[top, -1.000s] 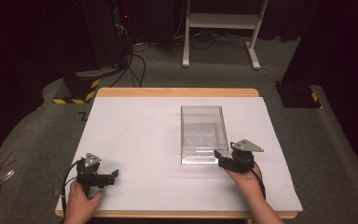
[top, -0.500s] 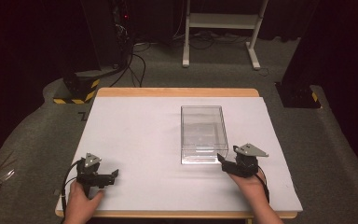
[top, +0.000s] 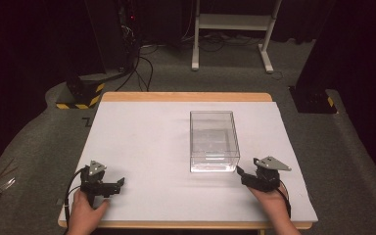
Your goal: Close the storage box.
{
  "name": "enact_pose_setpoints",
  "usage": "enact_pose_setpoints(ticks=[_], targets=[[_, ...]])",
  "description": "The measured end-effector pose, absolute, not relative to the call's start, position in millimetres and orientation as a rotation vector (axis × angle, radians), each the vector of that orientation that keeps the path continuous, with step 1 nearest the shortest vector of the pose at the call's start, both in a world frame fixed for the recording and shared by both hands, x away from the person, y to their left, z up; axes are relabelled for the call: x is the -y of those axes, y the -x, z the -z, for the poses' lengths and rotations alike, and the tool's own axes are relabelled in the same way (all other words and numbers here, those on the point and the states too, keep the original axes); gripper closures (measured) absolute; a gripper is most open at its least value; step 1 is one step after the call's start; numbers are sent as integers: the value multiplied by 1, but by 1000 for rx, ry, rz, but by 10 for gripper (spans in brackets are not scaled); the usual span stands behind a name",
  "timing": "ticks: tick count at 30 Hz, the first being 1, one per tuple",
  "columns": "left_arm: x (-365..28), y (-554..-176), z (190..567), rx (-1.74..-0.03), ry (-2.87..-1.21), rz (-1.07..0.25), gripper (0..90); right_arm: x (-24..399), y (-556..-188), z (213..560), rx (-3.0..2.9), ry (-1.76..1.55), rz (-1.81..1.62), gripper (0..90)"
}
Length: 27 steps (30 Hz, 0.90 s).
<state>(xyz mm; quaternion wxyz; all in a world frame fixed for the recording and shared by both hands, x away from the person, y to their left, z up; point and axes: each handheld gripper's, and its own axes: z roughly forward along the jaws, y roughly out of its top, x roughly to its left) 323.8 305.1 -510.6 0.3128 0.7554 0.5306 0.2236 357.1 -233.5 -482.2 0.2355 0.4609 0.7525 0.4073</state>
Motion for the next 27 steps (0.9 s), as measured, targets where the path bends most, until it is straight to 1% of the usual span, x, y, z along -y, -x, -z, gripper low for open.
enact_pose_setpoints(ticks=[12, 27], targets=[[-305, -324, 511, -1399, -1993, -591, 6, 266, -343, 496, -2039, -1297, -1006, 278], [-305, -324, 511, -1398, -1993, -592, 6, 261, -343, 501, -2112, -1261, -927, 284]])
